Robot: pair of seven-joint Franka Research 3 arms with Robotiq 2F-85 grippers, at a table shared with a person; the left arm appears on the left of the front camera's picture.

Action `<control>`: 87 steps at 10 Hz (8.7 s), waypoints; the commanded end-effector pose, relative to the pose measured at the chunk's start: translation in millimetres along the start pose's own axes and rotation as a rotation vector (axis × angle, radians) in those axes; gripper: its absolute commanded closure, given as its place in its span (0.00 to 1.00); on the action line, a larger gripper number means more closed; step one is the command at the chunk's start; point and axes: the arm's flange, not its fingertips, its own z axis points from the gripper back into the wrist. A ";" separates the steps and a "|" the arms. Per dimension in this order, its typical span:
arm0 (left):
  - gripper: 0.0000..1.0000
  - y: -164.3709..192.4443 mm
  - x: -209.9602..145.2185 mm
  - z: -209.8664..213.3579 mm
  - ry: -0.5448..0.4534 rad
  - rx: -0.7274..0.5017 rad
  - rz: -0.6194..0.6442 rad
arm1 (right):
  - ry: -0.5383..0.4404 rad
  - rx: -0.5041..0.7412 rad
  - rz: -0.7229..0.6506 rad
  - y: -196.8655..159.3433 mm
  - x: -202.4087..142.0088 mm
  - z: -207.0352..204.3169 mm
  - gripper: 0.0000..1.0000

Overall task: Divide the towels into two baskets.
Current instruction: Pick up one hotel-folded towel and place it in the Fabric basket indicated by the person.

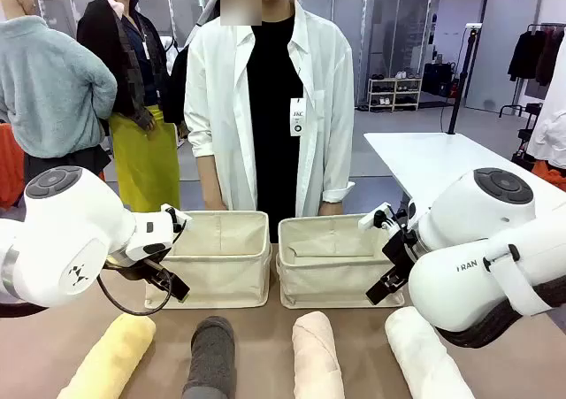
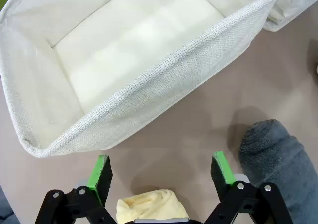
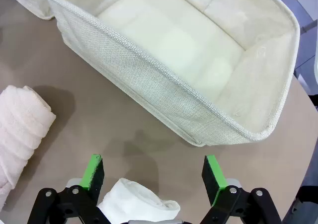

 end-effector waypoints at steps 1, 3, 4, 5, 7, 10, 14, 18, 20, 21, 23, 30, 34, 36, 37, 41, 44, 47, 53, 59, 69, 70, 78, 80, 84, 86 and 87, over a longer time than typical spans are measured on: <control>0.00 -0.1 0.0 0.0 0.000 0.000 0.000 | 0.000 0.000 0.000 0.0 0.0 0.0 0.00; 0.00 -0.1 0.0 0.0 0.000 0.000 0.000 | 0.000 0.000 0.000 0.0 0.0 0.0 0.00; 0.00 -0.1 0.0 0.0 0.000 0.000 0.000 | 0.000 0.000 0.000 0.0 0.0 0.0 0.00; 0.00 -0.1 0.0 0.0 0.000 0.000 0.000 | 0.000 0.000 0.000 0.0 0.0 0.0 0.00; 0.00 -0.1 0.0 0.0 0.000 0.000 0.000 | 0.000 0.000 0.000 0.0 0.0 0.0 0.00; 0.00 -0.1 0.0 0.0 0.000 0.000 0.000 | 0.000 0.000 0.000 0.0 0.0 0.0 0.00; 0.00 20.8 13.2 24.4 0.053 -0.151 0.007 | -0.012 0.201 -0.068 -31.9 8.5 38.4 0.00; 0.00 83.5 -0.6 56.3 0.053 -0.603 0.174 | -0.040 0.566 -0.219 -78.5 5.2 54.5 0.00; 0.00 121.6 -29.1 59.3 -0.058 -0.905 0.257 | -0.100 0.791 -0.338 -102.6 -16.0 55.6 0.00; 0.00 142.8 -49.8 58.1 -0.134 -1.010 0.328 | -0.139 0.878 -0.421 -118.2 -31.8 58.2 0.00; 0.00 186.4 -104.4 60.2 -0.324 -1.153 0.431 | -0.216 0.986 -0.612 -152.6 -80.2 67.7 0.00; 0.00 287.1 -282.7 112.3 -0.674 -0.966 0.846 | -0.580 0.841 -1.202 -222.5 -289.9 113.8 0.00; 0.00 290.4 -295.0 117.1 -0.656 -0.941 0.856 | -0.535 0.830 -1.214 -252.2 -296.5 115.5 0.00; 0.00 290.4 -295.0 117.1 -0.656 -0.941 0.856 | -0.535 0.830 -1.214 -252.2 -296.5 115.5 0.00; 0.00 290.4 -295.0 117.1 -0.656 -0.941 0.856 | -0.535 0.830 -1.214 -252.2 -296.5 115.5 0.00; 0.00 290.4 -295.0 117.1 -0.656 -0.941 0.856 | -0.535 0.830 -1.214 -252.2 -296.5 115.5 0.00; 0.00 290.4 -295.0 117.1 -0.656 -0.941 0.856 | -0.535 0.830 -1.214 -252.2 -296.5 115.5 0.00; 0.00 290.4 -295.0 117.1 -0.656 -0.941 0.856 | -0.535 0.830 -1.214 -252.2 -296.5 115.5 0.00; 0.00 223.1 -181.8 152.1 -0.263 -0.840 0.499 | -0.535 0.830 -1.214 -252.2 -296.5 115.5 0.00; 0.00 119.7 -97.9 144.7 0.216 -0.584 0.305 | -0.535 0.830 -1.214 -252.2 -296.5 115.5 0.00; 0.00 48.2 -106.1 42.0 0.377 -0.213 0.383 | -0.535 0.830 -1.214 -252.2 -296.5 115.5 0.00; 0.00 44.1 -110.8 38.1 0.397 -0.202 0.378 | -0.535 0.830 -1.214 -252.2 -296.5 115.5 0.00; 0.00 1.3 -152.5 9.8 0.513 -0.225 0.379 | -0.535 0.830 -1.214 -252.2 -296.5 115.5 0.00; 0.00 -6.9 -159.7 6.5 0.548 -0.241 0.377 | -0.535 0.830 -1.214 -252.2 -296.5 115.5 0.00; 0.25 -17.7 -166.2 2.8 0.559 -0.256 0.340 | -0.535 0.830 -1.214 -252.2 -296.5 115.5 0.00; 0.45 -18.1 -167.6 2.1 0.558 -0.245 0.328 | -0.535 0.830 -1.214 -252.2 -296.5 115.5 0.00; 0.53 -16.5 -167.0 2.6 0.553 -0.241 0.331 | -0.535 0.830 -1.214 -252.2 -296.5 115.5 0.00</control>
